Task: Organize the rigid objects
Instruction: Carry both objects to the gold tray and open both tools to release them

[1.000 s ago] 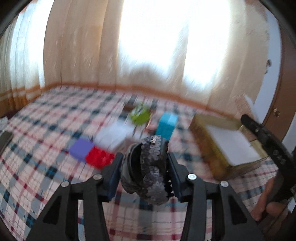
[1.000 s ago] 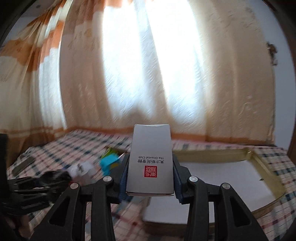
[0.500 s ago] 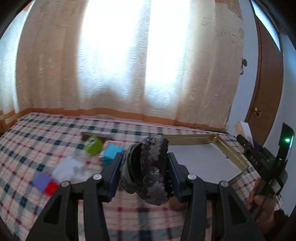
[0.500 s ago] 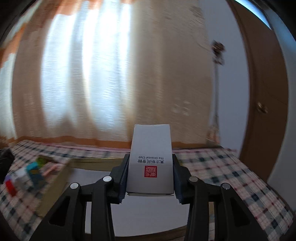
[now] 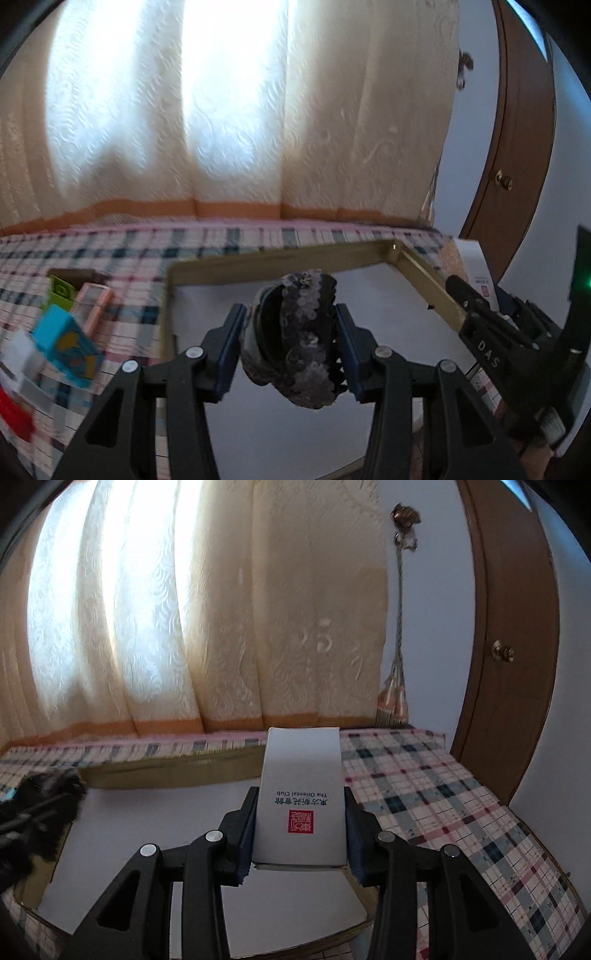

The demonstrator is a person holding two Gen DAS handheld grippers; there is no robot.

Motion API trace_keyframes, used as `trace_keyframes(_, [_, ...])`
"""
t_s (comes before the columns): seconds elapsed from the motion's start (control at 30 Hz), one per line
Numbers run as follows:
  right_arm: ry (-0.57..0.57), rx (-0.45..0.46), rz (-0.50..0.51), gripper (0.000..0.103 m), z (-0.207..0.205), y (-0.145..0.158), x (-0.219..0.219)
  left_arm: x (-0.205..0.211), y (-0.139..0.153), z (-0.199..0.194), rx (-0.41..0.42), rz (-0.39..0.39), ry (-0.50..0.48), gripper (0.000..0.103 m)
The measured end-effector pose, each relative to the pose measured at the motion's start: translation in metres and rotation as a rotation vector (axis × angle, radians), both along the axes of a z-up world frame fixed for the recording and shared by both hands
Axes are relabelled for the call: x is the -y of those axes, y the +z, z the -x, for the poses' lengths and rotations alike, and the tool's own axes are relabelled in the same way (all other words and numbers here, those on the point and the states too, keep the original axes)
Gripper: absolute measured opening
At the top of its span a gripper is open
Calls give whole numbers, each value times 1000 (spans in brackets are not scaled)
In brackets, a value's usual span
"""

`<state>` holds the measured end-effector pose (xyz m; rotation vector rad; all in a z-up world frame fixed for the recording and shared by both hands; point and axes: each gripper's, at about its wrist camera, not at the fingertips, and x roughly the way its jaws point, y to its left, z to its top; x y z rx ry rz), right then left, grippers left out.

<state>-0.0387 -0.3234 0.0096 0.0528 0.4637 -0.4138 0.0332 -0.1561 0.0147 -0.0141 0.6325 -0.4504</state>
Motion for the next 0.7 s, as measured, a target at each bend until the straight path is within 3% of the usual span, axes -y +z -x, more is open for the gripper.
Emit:
trace_keyframes(0.37, [23,-72,-91,45,-11,-10,8,42,-18,-8,-70,-35,-49,47])
trace_keyframes(0.53, [41,-100,-133,47,-16,-14,10,47,-20,-4,-41,-81,-47,48])
trace_keyframes(0.6, [37,-99,-149,62,-16,-15,10,45,-19,-2,-39,-81,-54,59])
trace_keyframes(0.67, [32,-61,-180,68,-10,-13,14,36,-16,0,-31,-70,-32,87])
trace_keyframes(0.7, [34,-34,-206,69,-7,-12,17,28,-12,2,-22,-42,-24,96])
